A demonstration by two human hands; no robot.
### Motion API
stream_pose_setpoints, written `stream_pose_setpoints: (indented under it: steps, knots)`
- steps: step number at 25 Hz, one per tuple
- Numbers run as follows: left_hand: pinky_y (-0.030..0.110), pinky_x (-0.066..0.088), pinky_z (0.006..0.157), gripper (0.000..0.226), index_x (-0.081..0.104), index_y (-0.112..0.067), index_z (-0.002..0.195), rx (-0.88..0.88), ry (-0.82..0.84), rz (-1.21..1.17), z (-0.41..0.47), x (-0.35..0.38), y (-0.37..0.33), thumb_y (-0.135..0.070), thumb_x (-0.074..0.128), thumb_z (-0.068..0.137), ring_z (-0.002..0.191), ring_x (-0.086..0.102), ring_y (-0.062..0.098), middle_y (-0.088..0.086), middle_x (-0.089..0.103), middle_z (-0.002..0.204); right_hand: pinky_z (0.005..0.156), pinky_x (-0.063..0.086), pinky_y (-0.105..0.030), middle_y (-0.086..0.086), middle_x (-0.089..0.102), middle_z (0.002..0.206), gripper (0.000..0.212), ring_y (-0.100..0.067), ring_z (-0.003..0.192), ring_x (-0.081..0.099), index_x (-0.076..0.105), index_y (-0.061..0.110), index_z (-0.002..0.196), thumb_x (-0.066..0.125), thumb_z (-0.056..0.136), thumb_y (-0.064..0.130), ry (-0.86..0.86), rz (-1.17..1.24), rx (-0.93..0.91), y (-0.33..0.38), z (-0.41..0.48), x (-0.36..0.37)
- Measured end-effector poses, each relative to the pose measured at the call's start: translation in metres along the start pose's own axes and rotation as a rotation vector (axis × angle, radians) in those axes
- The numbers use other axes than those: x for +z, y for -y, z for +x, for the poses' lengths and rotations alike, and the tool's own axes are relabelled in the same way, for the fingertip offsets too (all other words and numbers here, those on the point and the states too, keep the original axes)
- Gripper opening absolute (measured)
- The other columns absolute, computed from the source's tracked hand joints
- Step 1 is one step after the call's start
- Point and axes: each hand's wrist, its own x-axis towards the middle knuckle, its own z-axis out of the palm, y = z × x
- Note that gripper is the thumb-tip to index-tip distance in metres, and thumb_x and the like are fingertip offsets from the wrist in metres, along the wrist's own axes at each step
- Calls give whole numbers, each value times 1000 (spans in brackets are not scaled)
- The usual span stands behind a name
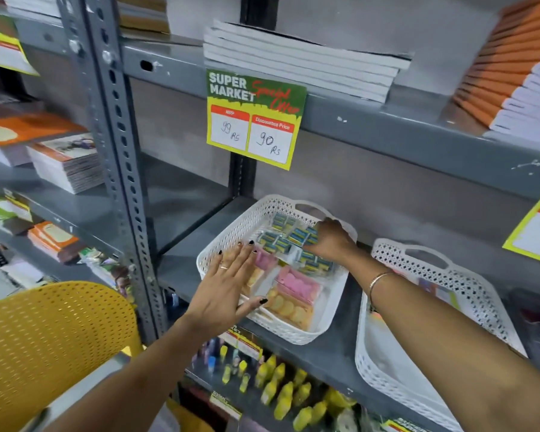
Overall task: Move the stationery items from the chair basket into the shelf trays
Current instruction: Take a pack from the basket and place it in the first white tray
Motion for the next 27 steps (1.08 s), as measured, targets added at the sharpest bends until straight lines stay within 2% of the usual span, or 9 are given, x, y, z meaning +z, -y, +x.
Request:
stream_pose_setpoints:
  steps: [3,8,10,12,15,20,23,25,27]
  knots:
    - [44,10,109,80,26,-10,145,11,-8,-26,2,2,1,-67,14,91,139,20,23,8,25,151,75,40,-30,-24,54,123,54,-35,113,52,58,-5,108,68,78,39,41,33,11,7,23,17]
    - [43,11,106,81,49,-9,133,14,-47,-57,4,4,0,-68,13,91,131,36,25,5,39,141,90,51,-34,-20,59,122,59,-32,111,57,62,1,112,69,70,42,62,78,-45,27,49,48]
    - [44,15,105,82,52,-10,132,2,-59,-66,5,5,0,-68,12,90,129,39,25,6,45,139,88,53,-33,-19,62,116,61,-29,103,61,64,6,103,65,59,46,87,101,-53,31,57,59]
    - [45,16,105,82,53,-10,131,-7,-57,-66,5,6,0,-69,12,90,128,42,26,8,48,137,89,53,-35,-19,63,112,51,-30,101,60,64,7,96,65,59,42,97,124,-54,34,59,64]
    - [44,15,106,84,52,-10,132,-20,-44,-87,5,6,0,-70,11,89,128,42,26,10,49,137,92,50,-37,-19,56,118,40,-31,108,53,59,5,103,69,72,30,103,134,-69,34,58,65]
    - [45,13,108,87,52,-10,132,-33,-31,-114,5,8,0,-72,9,87,130,41,27,10,49,137,101,45,-41,-17,50,130,53,-32,121,46,54,5,117,65,76,37,129,77,-114,32,59,64]
    - [42,7,109,90,49,-12,134,-43,-21,-113,4,7,0,-73,6,85,132,37,25,8,45,141,105,42,-44,-16,48,136,57,-32,127,43,50,6,127,60,83,41,50,43,-142,38,56,58]
    - [43,4,111,90,42,-13,140,-40,-30,-92,4,6,-2,-74,5,84,137,29,23,7,37,146,106,40,-44,-15,46,140,53,-31,129,42,46,8,131,57,88,38,-27,62,-178,50,54,50]
    - [48,2,113,86,25,-14,147,-47,-31,-94,2,1,-3,-73,13,85,142,10,21,5,19,154,103,43,-42,-14,50,136,44,-31,125,48,51,9,128,56,90,32,-93,119,-215,75,49,37]
